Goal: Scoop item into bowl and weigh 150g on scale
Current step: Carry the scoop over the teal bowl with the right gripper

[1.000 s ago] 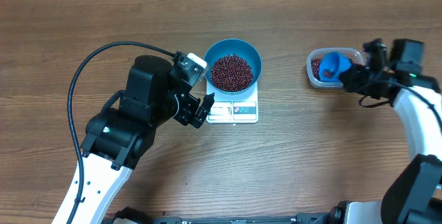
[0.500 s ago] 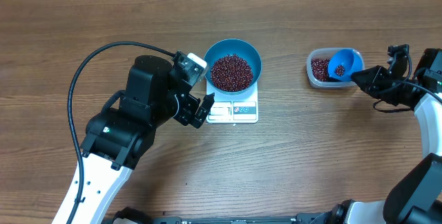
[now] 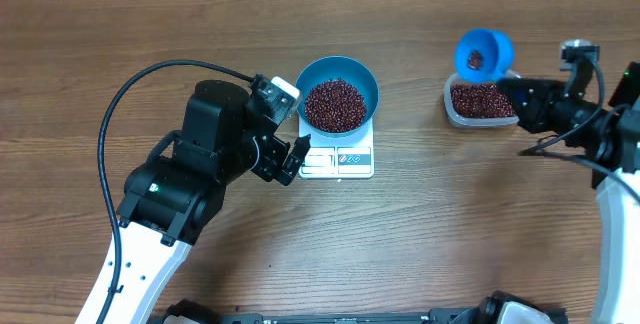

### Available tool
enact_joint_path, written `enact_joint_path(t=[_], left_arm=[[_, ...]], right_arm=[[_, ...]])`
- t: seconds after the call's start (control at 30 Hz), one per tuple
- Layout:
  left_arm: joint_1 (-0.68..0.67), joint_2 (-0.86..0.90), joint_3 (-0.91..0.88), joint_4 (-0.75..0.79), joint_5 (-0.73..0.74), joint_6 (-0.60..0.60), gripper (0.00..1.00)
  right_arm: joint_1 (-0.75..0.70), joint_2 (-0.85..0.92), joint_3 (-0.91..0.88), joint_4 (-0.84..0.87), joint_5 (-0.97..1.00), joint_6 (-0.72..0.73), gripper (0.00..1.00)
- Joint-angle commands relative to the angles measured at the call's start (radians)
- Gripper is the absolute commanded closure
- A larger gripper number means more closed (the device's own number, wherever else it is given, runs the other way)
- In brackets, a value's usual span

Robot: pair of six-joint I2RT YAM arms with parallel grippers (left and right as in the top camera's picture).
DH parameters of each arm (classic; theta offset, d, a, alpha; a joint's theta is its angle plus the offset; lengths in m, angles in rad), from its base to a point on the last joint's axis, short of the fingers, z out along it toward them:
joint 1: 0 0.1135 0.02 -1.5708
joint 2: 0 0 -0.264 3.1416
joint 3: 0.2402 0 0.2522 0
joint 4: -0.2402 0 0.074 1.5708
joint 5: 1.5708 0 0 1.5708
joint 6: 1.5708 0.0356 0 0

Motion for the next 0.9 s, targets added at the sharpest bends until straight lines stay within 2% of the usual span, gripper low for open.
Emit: enact_joint_path(t=[0.0,0.2,0.33,0.4,0.6,0.87], left_arm=[[0.005,0.0,0.003,0.001,0.011,-0.017,0.01],[0.005,0.0,0.003,0.001,0.011,-0.027,0.01],[0.005,0.0,0.003,0.001,0.011,-0.03,0.0],[0.005,0.0,0.003,0.001,0.011,-0.03,0.01],[0.005,0.0,0.003,0.001,0.011,-0.03,0.0],[0.005,0.0,0.003,0.001,0.011,-0.029,0.0]], right_arm=[[0.082,-0.037,0.018,0.006,0.026,-0.014,0.96],[0.323,-0.037,0.018,0.016,0.254,-0.003,0.96],[0.502,-0.036,0.018,0.038,0.476,-0.003,0.96],[0.547,-0.034,0.018,0.053,0.526,-0.003,0.96],[0.622,-0.006,0.018,0.118,0.552,0.004,0.96],[0.633,0.101,0.018,0.198,0.551,0.004,0.96]])
